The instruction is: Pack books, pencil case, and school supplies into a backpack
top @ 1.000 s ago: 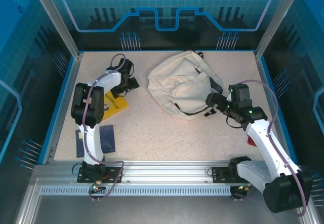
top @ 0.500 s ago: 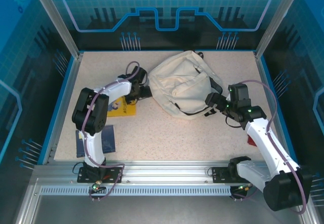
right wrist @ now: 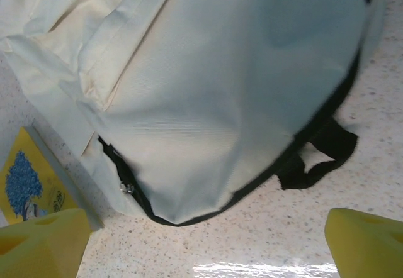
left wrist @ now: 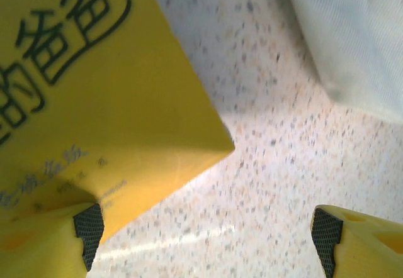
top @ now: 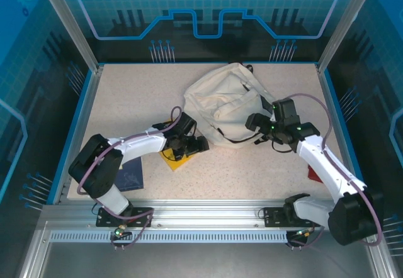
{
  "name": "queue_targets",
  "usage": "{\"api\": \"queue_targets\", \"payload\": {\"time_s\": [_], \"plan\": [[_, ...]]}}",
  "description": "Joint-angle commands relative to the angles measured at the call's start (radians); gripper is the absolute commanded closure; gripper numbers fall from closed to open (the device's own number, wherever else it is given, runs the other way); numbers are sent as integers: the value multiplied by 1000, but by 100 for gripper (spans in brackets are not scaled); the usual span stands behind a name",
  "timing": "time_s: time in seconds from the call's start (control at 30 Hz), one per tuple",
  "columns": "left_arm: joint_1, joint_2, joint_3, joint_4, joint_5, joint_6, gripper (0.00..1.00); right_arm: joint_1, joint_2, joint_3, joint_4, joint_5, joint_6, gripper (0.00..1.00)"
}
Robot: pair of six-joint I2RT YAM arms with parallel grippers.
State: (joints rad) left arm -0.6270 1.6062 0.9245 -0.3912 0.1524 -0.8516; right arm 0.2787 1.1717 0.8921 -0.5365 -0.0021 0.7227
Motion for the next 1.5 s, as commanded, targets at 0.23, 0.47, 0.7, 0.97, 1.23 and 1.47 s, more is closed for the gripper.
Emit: {"api": "queue_targets", "payload": {"time_s": [0.23,0.47,0.7,0.97,1.23,1.47], "plan": [[207,-134,59,-162,-147,171,24,280,281,189,73,13,-6,9],[282,20,89,-120,-142,211,50,393,492,346,84,-67,-43,26],[274,78,12,-74,-43,190,66,428,674,456,55,-156,-80,41],[192,-2,-111,-105,66,201,68,434,770,497,19,-167,-109,44],[201,-219,-95,-227,-26,145,34,473,845,548,-44,-200,-170,47],[252,-328,-204,-240,-78,24,23,496,899,583,-63,-206,-180,48]]}}
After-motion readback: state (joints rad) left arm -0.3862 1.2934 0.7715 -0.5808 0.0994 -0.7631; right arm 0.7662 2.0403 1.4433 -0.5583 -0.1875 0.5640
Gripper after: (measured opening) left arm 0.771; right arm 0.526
